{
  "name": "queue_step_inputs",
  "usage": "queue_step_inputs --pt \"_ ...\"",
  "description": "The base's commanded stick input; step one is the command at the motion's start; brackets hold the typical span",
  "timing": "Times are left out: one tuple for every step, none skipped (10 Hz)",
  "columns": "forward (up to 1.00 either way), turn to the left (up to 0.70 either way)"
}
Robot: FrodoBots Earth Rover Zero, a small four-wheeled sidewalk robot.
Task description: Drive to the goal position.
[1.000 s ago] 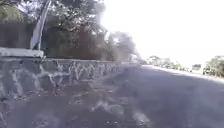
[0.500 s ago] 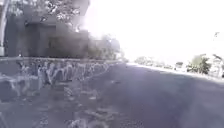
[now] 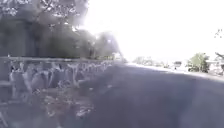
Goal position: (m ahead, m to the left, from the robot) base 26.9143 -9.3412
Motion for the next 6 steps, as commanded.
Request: queue_step_inputs --pt "1.0 0.0" --pt "1.0 0.0" --pt "1.0 0.0" --pt "1.0 0.0" --pt "1.0 0.0" --pt "1.0 0.0"
